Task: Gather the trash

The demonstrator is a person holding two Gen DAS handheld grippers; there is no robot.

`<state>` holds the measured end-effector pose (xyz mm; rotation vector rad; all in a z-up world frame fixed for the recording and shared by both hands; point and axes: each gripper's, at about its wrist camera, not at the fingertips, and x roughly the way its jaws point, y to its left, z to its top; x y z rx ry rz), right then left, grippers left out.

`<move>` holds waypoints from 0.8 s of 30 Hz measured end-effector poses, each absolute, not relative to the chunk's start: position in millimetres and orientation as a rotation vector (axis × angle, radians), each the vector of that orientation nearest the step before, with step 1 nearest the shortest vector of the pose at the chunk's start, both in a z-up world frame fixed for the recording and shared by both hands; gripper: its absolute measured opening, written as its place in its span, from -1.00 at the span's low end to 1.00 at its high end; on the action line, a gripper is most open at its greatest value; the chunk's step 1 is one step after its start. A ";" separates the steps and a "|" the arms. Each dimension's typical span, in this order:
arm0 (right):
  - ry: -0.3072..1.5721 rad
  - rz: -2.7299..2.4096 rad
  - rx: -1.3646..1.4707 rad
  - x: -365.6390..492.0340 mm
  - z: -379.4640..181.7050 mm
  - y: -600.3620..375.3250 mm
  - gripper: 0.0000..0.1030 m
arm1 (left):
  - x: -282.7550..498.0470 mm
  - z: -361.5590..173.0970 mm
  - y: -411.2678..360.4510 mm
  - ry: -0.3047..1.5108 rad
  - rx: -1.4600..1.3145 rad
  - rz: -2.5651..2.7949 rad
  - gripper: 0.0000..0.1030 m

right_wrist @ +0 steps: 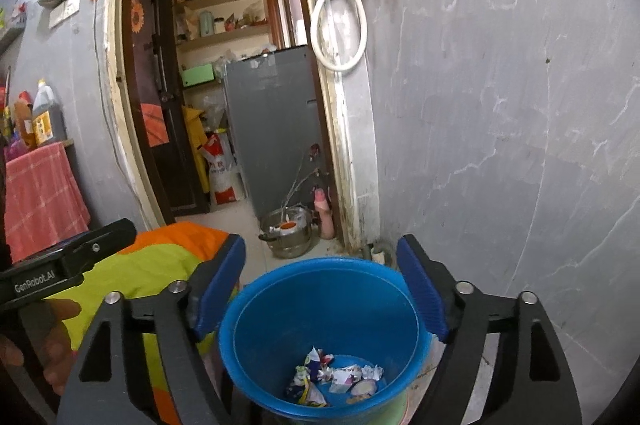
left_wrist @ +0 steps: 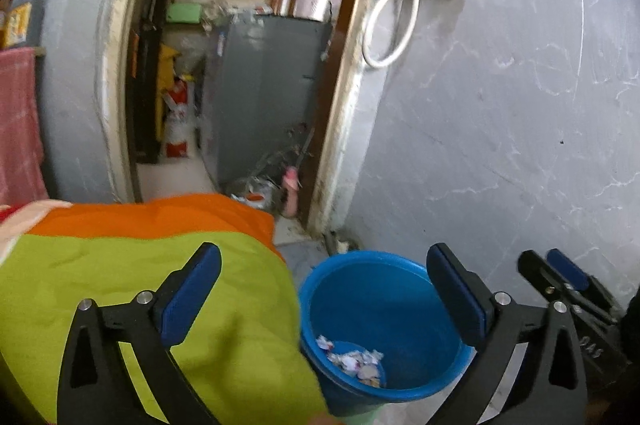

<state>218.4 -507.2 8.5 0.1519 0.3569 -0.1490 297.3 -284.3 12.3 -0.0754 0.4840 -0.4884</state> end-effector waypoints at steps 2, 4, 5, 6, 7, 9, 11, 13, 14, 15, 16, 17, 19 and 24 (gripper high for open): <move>0.347 -0.154 0.150 213.1 14.1 -505.0 0.74 | 292.2 15.2 -277.2 0.476 -0.066 -0.475 0.96; 0.336 -0.156 0.155 207.0 19.4 -502.8 0.89 | 286.5 18.4 -267.4 0.465 -0.068 -0.461 0.96; 0.331 -0.157 0.158 204.8 21.4 -502.1 1.00 | 283.2 19.5 -262.2 0.458 -0.072 -0.455 0.96; 0.324 -0.160 0.161 201.7 23.7 -500.9 1.00 | 281.0 19.6 -259.5 0.453 -0.075 -0.450 0.96; 0.320 -0.158 0.163 199.3 26.1 -500.2 1.00 | 277.8 21.5 -254.5 0.448 -0.077 -0.444 0.96; 0.314 -0.154 0.165 194.9 31.0 -497.6 1.00 | 272.5 23.7 -248.4 0.438 -0.079 -0.431 0.96; 0.309 -0.151 0.161 189.7 35.6 -493.3 1.00 | 265.9 27.6 -240.1 0.426 -0.082 -0.417 0.96; 0.305 -0.147 0.154 185.1 40.4 -488.2 1.00 | 259.0 30.5 -232.8 0.416 -0.085 -0.409 0.96; 0.302 -0.145 0.151 182.5 42.5 -486.0 1.00 | 255.1 32.4 -228.8 0.410 -0.086 -0.402 0.96; 0.298 -0.144 0.146 179.1 45.2 -482.6 1.00 | 250.9 34.3 -224.7 0.404 -0.085 -0.399 0.96; 0.294 -0.142 0.141 175.5 47.5 -479.7 1.00 | 248.1 35.7 -222.0 0.400 -0.084 -0.396 0.96; 0.293 -0.140 0.138 173.3 49.3 -477.4 1.00 | 242.8 37.8 -217.2 0.392 -0.082 -0.389 0.96; 0.287 -0.137 0.130 167.1 54.4 -471.4 1.00 | 234.7 40.9 -208.5 0.382 -0.082 -0.381 0.96; 0.288 -0.129 0.117 152.2 61.8 -452.3 1.00 | 212.8 47.7 -189.5 0.368 -0.086 -0.365 0.96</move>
